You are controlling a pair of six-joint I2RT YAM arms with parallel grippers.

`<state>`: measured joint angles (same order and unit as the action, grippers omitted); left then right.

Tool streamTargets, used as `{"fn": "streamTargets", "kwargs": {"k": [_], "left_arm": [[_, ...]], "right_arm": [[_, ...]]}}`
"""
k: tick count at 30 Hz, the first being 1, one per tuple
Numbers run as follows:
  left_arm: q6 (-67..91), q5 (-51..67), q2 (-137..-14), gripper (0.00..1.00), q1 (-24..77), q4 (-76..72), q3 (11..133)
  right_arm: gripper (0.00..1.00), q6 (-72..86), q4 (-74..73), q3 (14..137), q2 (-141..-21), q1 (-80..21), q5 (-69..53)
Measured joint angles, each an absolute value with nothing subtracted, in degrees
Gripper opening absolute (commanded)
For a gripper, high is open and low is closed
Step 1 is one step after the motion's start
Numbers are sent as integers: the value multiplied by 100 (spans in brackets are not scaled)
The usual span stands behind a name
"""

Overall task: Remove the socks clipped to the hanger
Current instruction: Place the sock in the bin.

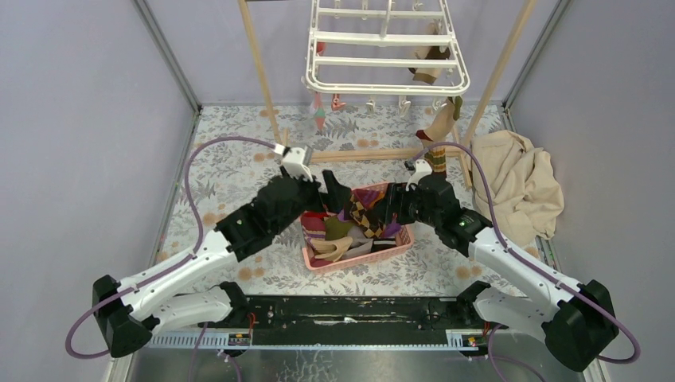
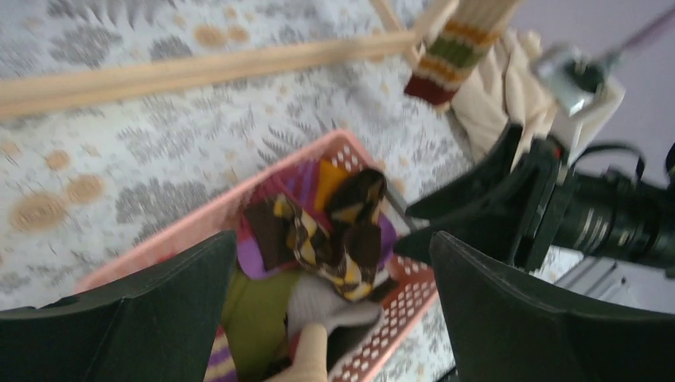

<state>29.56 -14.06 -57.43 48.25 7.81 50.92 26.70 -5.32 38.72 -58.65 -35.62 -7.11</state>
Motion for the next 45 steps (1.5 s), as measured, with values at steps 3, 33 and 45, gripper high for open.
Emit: {"fn": "streamTargets", "kwargs": {"k": [3,33,45], "left_arm": [[3148,-1704,-5837,99,5345,998,4945],[3942,-2220,-7590,99,5363,1033,4222],[3577,-2204,-7699,99,5124,1061,4545]], "right_arm": [[71,2633,-617,3872,-5867,-3562,-692],[65,2519,-788,3752,-6200,-3564,-764],[60,2700,-1201,2908,-5269,-3590,-305]]}}
